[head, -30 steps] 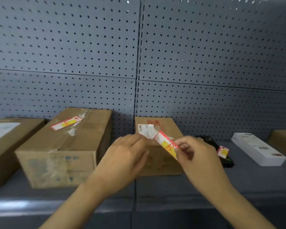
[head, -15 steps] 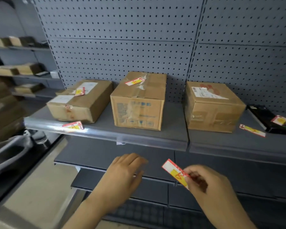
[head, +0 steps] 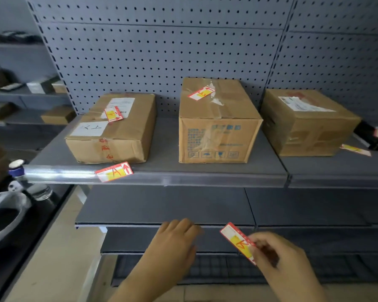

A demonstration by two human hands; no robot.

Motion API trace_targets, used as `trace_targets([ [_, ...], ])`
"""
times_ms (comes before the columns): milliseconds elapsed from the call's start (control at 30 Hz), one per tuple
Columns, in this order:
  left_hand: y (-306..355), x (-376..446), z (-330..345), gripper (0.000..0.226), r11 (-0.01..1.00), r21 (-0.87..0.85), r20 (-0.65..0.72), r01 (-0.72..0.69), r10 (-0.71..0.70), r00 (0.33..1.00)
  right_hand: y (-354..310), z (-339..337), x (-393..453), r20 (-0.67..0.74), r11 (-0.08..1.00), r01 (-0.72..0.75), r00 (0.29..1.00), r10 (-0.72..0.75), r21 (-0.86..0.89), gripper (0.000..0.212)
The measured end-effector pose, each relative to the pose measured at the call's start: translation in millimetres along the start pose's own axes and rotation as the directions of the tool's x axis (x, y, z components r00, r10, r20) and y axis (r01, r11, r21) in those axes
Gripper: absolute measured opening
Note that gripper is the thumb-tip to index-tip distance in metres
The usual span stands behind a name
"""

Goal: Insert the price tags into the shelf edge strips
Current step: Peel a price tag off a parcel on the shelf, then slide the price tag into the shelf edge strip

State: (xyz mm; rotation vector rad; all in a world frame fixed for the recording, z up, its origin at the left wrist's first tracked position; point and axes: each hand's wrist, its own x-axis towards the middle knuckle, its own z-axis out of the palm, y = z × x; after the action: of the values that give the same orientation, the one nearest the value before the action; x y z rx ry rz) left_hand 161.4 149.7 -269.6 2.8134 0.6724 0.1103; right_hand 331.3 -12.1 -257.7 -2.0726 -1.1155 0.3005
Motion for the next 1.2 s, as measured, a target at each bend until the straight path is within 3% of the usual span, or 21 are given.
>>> trace_targets([
  [133, -9, 31, -4, 0.034, 0.998, 0.024, -0.084, -0.056, 0.058, 0.995, -9, 7, 8, 0.003, 0.998, 0.020, 1.000, -0.020, -0.052, 0.034],
  [333, -16, 88, -17, 0.041, 0.996, 0.081, -0.199, -0.026, 0.042, 0.979, -14, -3, 54, 0.014, 0.990, 0.065, 0.998, -0.064, -0.129, 0.022],
  [733, -21, 115, -14, 0.049, 0.989, 0.145, -0.214, -0.006, 0.037, 0.976, -27, -6, 145, -0.057, 0.936, 0.257, 0.959, -0.278, -0.242, 0.014],
  [1200, -21, 118, -12, 0.040, 0.991, 0.126, -0.231, 0.034, -0.004, 0.973, -25, -5, 160, 0.019, 0.915, 0.307, 0.950, -0.313, -0.261, 0.016],
])
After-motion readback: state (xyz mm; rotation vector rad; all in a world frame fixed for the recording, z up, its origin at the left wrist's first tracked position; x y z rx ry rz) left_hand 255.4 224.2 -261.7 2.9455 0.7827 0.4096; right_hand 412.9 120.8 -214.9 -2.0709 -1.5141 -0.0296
